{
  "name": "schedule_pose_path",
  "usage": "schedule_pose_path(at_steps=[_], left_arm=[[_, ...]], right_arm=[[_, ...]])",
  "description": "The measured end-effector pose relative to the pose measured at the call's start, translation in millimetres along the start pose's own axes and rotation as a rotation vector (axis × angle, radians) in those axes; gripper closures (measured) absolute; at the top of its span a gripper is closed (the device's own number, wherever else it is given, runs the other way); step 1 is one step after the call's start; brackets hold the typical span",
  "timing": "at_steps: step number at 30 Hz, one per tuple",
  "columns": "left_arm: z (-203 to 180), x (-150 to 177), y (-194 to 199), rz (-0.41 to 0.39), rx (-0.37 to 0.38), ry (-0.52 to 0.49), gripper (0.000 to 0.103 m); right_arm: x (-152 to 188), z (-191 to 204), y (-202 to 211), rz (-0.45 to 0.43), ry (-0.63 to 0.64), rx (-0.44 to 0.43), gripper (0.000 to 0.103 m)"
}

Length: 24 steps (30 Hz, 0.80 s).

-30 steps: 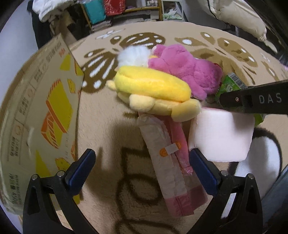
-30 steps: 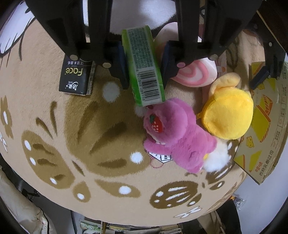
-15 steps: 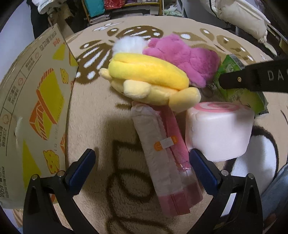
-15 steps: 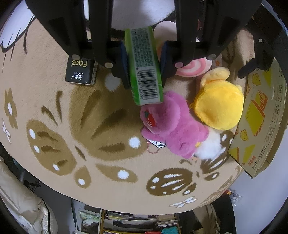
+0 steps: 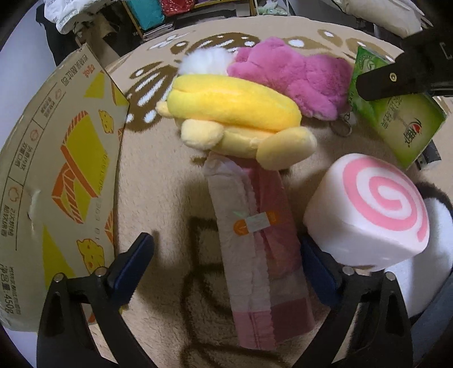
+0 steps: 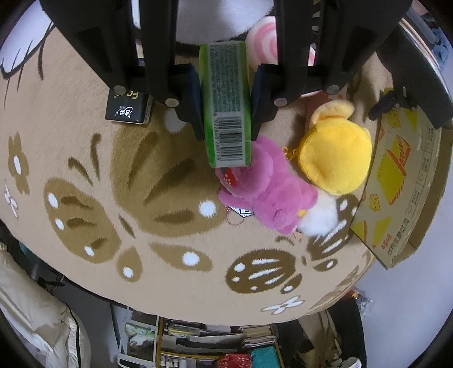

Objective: Organize soft objects
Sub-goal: 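Grasp the green tissue pack with the right gripper while the left gripper grasps the pink package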

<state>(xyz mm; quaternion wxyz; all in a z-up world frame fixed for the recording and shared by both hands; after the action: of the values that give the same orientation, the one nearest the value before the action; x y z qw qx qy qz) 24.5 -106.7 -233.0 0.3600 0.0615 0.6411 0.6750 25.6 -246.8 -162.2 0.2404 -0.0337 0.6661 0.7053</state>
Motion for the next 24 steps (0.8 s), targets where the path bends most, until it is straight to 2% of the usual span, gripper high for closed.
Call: schedule_pose_path(at_steps=[3,5,7,8,11,17,21,24], left_arm=[[-3.4,0.5,2.8,-0.008,0.016,-0.021,0.015],[-7.7,2.0,6.7,-0.008,0.061,-0.038,0.036],[-13.7,0.7,8.9,-0.012,0.095,-0.065,0.049],[-15.6,0.9,10.0,-0.015,0.099,-0.076,0.052],[-19.2,1.2,13.2,-0.015,0.103,-0.072,0.054],[-6.6,0.2,17.1,0.016,0.177,0.017,0.058],[-1.1,-2.4,19.2,0.004,0.151,0.035,0.058],[9.3,-1.5,19.8,0.009,0.147,0.097,0.058]], right_arm=[[-1.5,-2.0,0.5,-0.003,-0.011,-0.004,0.073],[-1.7,-2.0,1.0,-0.005,-0.01,-0.004,0.073],[-1.5,-1.3,1.1,-0.006,-0.003,-0.003,0.073],[-1.5,-1.0,0.8,-0.005,0.0,-0.002,0.073],[-1.3,0.1,0.9,-0.005,0.006,-0.004,0.073],[-3.0,0.5,2.5,-0.016,0.006,-0.008,0.073],[-5.0,4.6,6.7,-0.031,0.023,-0.028,0.074],[-7.1,7.6,9.4,-0.043,0.027,-0.037,0.074]])
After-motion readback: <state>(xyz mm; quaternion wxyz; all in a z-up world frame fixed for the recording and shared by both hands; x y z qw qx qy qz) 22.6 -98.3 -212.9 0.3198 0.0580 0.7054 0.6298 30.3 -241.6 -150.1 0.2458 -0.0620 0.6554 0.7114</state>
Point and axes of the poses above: each gripper's, at about its wrist camera, not at the fingertips, and y roughly against the way its jaws point, z to its left, x to its underside, the point moved 4 cm from there along -y, roughly the way its jaws point, and after that the axes turned 3 degrees about y, right-handed, at the moved point
